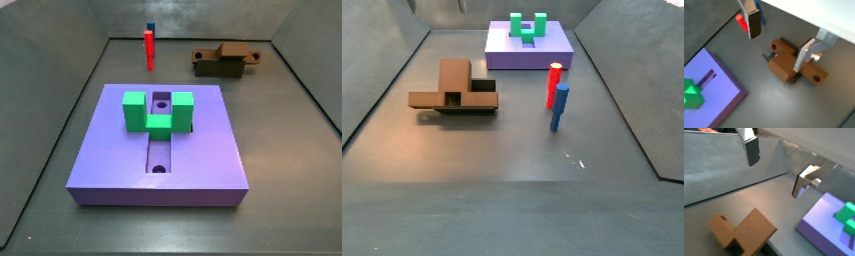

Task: Pick up the brown object. Move up. Place the brown object on the fixture. Regrasp the brown object. Move to above the board. Insert the brown object.
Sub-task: Regrasp the brown object.

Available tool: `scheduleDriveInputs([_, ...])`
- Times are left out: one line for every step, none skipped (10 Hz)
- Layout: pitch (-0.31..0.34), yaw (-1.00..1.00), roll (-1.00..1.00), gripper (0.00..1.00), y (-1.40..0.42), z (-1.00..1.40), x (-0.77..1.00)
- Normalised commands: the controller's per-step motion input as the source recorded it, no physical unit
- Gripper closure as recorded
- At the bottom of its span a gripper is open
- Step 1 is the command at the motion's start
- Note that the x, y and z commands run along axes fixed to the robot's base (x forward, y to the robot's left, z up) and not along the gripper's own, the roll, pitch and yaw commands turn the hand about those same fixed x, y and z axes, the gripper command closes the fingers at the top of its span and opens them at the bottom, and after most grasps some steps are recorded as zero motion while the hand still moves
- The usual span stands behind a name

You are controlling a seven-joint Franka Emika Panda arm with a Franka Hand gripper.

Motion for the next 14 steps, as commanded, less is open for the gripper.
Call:
scheduleDriveInputs([0.049,0.37,1.00,0.00,0.00,0.05,0.12])
scheduleDriveInputs([0.000,0.38,1.00,0.00,0.00,0.03,0.18])
scheduleDriveInputs([0.000,0.38,1.00,0.00,0.00,0.03,0.16])
scheduleDriveInputs([0.000,0.37,1.00,0.00,0.00,0.02,0.12])
scheduleDriveInputs([0.011,0.37,1.00,0.00,0.00,0.01,0.11])
scheduleDriveInputs([0.011,0.37,1.00,0.00,0.00,0.01,0.11])
scheduleDriveInputs([0.011,0.37,1.00,0.00,0.00,0.02,0.10])
scheduleDriveInputs([0.037,0.33,1.00,0.00,0.00,0.03,0.09])
scheduleDriveInputs([0.094,0.28,1.00,0.00,-0.01,0.04,0.09])
scheduleDriveInputs([0.126,0.24,1.00,0.00,-0.03,0.05,0.09])
scheduleDriveInputs([0.131,0.22,1.00,0.00,-0.05,0.05,0.10])
scheduleDriveInputs([0.134,0.22,1.00,0.00,-0.05,0.06,0.10])
scheduleDriveInputs([0.149,0.21,1.00,0.00,-0.06,0.06,0.10])
scheduleDriveInputs([0.154,0.20,1.00,0.00,-0.07,0.06,0.10])
